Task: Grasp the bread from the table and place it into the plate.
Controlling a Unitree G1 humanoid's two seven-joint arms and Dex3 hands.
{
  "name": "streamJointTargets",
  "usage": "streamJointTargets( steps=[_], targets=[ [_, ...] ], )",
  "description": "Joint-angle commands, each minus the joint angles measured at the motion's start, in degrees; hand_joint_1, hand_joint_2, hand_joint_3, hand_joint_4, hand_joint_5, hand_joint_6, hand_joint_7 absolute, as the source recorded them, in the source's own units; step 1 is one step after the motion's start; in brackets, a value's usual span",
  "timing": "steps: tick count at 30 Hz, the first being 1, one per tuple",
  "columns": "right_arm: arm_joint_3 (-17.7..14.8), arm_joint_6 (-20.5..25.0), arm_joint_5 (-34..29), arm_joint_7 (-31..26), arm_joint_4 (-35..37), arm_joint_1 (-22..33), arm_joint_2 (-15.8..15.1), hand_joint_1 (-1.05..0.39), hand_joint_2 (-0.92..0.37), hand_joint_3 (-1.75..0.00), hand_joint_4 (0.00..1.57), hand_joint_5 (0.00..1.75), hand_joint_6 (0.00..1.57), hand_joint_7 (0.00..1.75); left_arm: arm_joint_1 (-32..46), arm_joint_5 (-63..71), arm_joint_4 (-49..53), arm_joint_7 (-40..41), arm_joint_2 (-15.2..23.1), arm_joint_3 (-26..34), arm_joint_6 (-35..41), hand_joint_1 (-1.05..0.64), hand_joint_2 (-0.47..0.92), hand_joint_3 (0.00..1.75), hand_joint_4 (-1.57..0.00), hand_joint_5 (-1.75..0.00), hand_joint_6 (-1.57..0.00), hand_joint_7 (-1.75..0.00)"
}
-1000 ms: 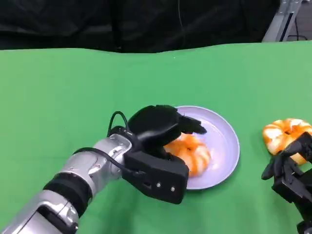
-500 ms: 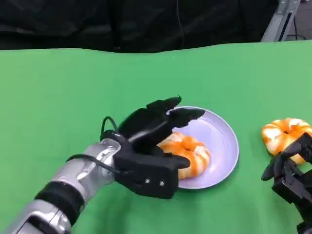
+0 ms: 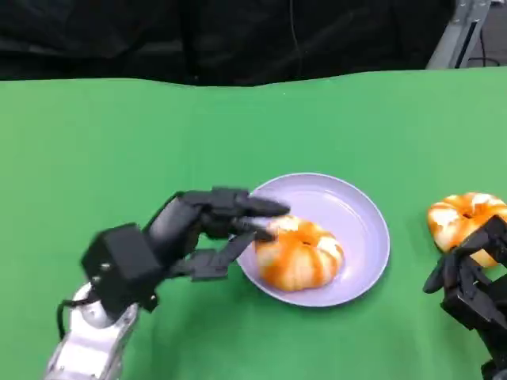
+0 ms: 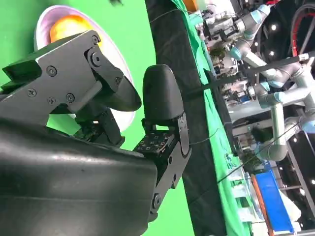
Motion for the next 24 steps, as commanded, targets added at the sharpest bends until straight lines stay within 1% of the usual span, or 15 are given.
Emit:
streamJointTargets(
  steps=[1, 2, 3, 4, 5, 7, 10, 12, 14, 15, 17, 19, 21, 24],
  targets=[
    [-0.4, 0.4, 0.5, 0.0, -0.7, 0.2, -0.8, -0.07, -0.51, -1.29, 0.88, 1.75, 0.74, 1.63, 6.1, -4.0, -6.6, -4.0, 1.6, 3.2, 4.1, -0.06, 0.47, 1.36, -0.89, -1.64, -0.92, -1.4],
    [-0.5, 0.4, 0.5, -0.1, -0.7, 0.2, -0.8, -0.08, -0.51, -1.29, 0.88, 1.75, 0.74, 1.63, 6.7, -4.2, -7.2, -4.5, 1.5, 3.6, 4.6, -0.06, 0.46, 1.38, -0.88, -1.68, -0.89, -1.48],
    [-0.5, 0.5, 0.5, -0.1, -0.7, 0.2, -0.8, -0.08, -0.5, -1.29, 0.88, 1.75, 0.74, 1.62, 6.9, -4.2, -7.6, -4.9, 1.3, 3.9, 5.0, -0.06, 0.46, 1.39, -0.88, -1.7, -0.87, -1.5],
    [-0.6, 0.7, 0.6, 0.0, -0.7, 0.2, -0.9, -0.08, -0.5, -1.29, 0.88, 1.75, 0.74, 1.62, 8.3, -7.6, -8.2, -6.4, 0.5, 5.3, 7.6, -0.06, 0.45, 1.4, -0.87, -1.71, -0.87, -1.52],
    [-0.7, 0.8, 0.6, 0.0, -0.7, 0.2, -1.1, -0.07, -0.51, -1.28, 0.87, 1.75, 0.74, 1.62, 9.7, -11.2, -8.6, -8.3, -0.1, 6.8, 10.5, -0.1, 0.47, 1.36, -0.92, -1.73, -0.89, -1.58],
    [-0.7, 0.9, 0.3, -0.1, -0.6, 0.1, -1.2, -0.07, -0.51, -1.28, 0.87, 1.75, 0.74, 1.62, 11.9, -17.9, -9.5, -11.8, -1.0, 9.5, 16.5, -0.14, 0.54, 1.21, -0.97, -1.74, -0.9, -1.64],
    [-0.8, 1.1, 0.4, -0.2, -0.7, 0.2, -1.1, -0.07, -0.51, -1.28, 0.87, 1.75, 0.74, 1.61, 13.6, -22.3, -10.5, -14.4, -0.9, 11.9, 23.0, -0.16, 0.59, 1.08, -1.0, -1.75, -0.92, -1.65],
    [-0.8, 1.2, 0.4, -0.3, -0.9, 0.2, -1.1, -0.07, -0.51, -1.28, 0.87, 1.75, 0.74, 1.61, 14.1, -23.0, -11.1, -15.2, -0.8, 12.9, 25.4, -0.17, 0.61, 1.04, -1.0, -1.75, -0.93, -1.65],
    [-0.8, 1.3, 0.4, -0.3, -0.9, 0.2, -1.1, -0.07, -0.51, -1.28, 0.87, 1.75, 0.75, 1.6, 14.2, -22.8, -11.5, -15.5, -1.1, 13.6, 26.5, -0.17, 0.61, 1.03, -1.0, -1.75, -0.93, -1.65],
    [-0.7, 1.2, 0.5, -0.2, -1.0, 0.3, -1.0, -0.07, -0.51, -1.28, 0.87, 1.75, 0.75, 1.6, 14.2, -23.6, -10.1, -18.1, -0.2, 14.4, 27.4, -0.18, 0.62, 1.01, -1.0, -1.75, -0.93, -1.65],
    [-0.7, 1.1, 0.5, -0.1, -1.2, 0.6, -1.0, -0.06, -0.51, -1.28, 0.87, 1.75, 0.75, 1.6, 13.6, -25.6, -6.4, -23.7, 1.4, 16.2, 30.1, -0.2, 0.7, 0.87, -0.96, -1.75, -0.91, -1.66],
    [-0.7, 1.2, 0.6, -0.1, -1.4, 0.7, -0.9, -0.06, -0.51, -1.29, 0.87, 1.75, 0.75, 1.6, 12.9, -26.2, -4.1, -26.8, 1.9, 17.6, 31.7, -0.21, 0.73, 0.82, -0.95, -1.75, -0.91, -1.65],
    [-0.8, 1.3, 0.7, -0.2, -1.5, 0.7, -0.9, -0.07, -0.51, -1.28, 0.87, 1.75, 0.75, 1.6, 12.3, -26.2, -2.6, -28.6, 2.0, 18.6, 32.6, -0.2, 0.73, 0.78, -0.94, -1.75, -0.9, -1.65],
    [-0.8, 1.3, 0.7, -0.2, -1.5, 0.7, -0.8, -0.07, -0.51, -1.28, 0.87, 1.75, 0.75, 1.6, 11.8, -25.5, -1.9, -29.8, 1.6, 19.7, 33.0, -0.2, 0.74, 0.76, -0.93, -1.75, -0.9, -1.65]
  ],
)
